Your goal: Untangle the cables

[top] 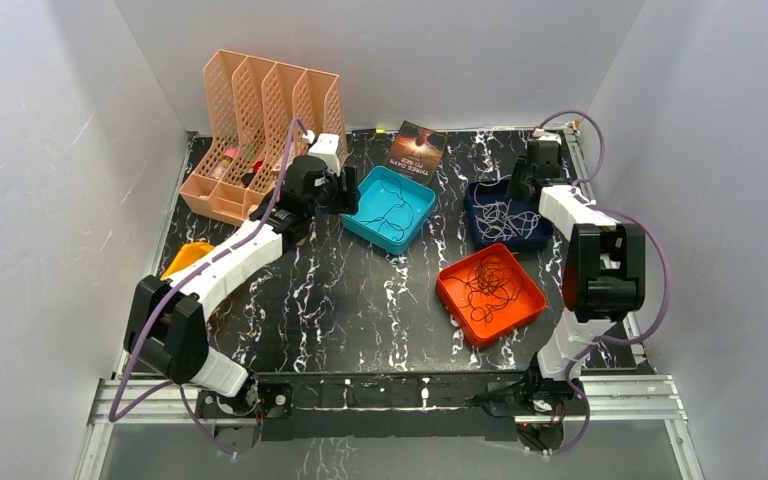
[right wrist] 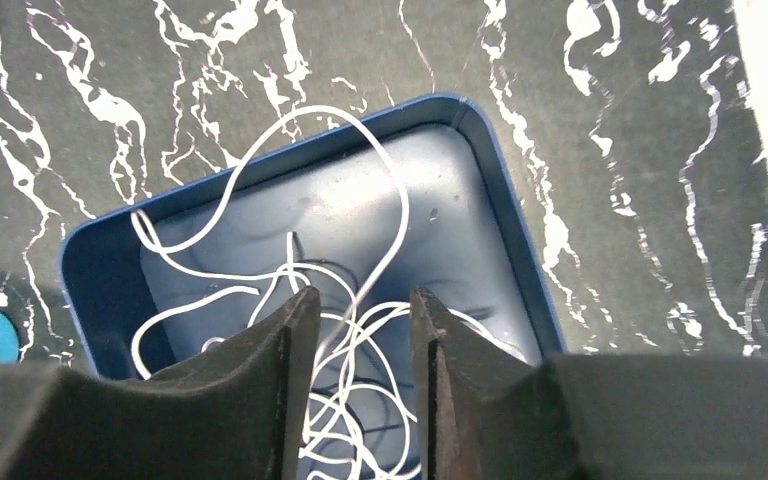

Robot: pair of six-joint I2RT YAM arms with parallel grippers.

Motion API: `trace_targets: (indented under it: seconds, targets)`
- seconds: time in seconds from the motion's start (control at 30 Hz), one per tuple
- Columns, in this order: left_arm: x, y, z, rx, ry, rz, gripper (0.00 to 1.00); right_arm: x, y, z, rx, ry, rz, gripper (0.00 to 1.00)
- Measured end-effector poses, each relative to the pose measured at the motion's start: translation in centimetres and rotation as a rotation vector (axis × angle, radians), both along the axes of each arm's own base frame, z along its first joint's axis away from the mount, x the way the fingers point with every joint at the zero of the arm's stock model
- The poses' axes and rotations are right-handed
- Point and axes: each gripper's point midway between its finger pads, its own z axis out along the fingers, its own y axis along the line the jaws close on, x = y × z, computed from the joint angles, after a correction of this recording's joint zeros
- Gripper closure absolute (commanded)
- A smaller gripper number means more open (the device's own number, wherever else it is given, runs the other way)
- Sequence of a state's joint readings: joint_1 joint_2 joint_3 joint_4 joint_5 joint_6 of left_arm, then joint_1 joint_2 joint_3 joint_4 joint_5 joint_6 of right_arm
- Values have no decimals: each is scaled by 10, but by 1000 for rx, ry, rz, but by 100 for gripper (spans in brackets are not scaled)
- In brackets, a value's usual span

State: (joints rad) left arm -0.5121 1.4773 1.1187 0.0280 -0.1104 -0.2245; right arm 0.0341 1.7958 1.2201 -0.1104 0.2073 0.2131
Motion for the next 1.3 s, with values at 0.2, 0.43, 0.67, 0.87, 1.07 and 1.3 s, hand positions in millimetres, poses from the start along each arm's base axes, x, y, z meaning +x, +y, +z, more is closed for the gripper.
trace_targets:
  seconds: [0.2, 0.43, 0.67, 0.87, 1.07, 1.3]
  targets:
    - [0, 0, 0, 0, -1, -1, 34, 0, -5, 35, -22, -77, -16, 48]
    - [0, -1, 0, -1, 0, -3, 34, 0, -2, 40, -10, -88, 3, 49]
    - [0, 0, 0, 0, 1, -4, 34, 7, 12, 35, 37, -96, 68, 48]
    - [-1, 0, -1, 5, 2, -5, 34, 12, 13, -1, 41, -27, 70, 50]
    - [-1, 0, -2, 7, 5, -5, 34, 8, 13, -27, 44, 39, 59, 76]
    - [-1, 0, -2, 7, 5, -5, 33, 6, 8, -23, 45, 27, 13, 91]
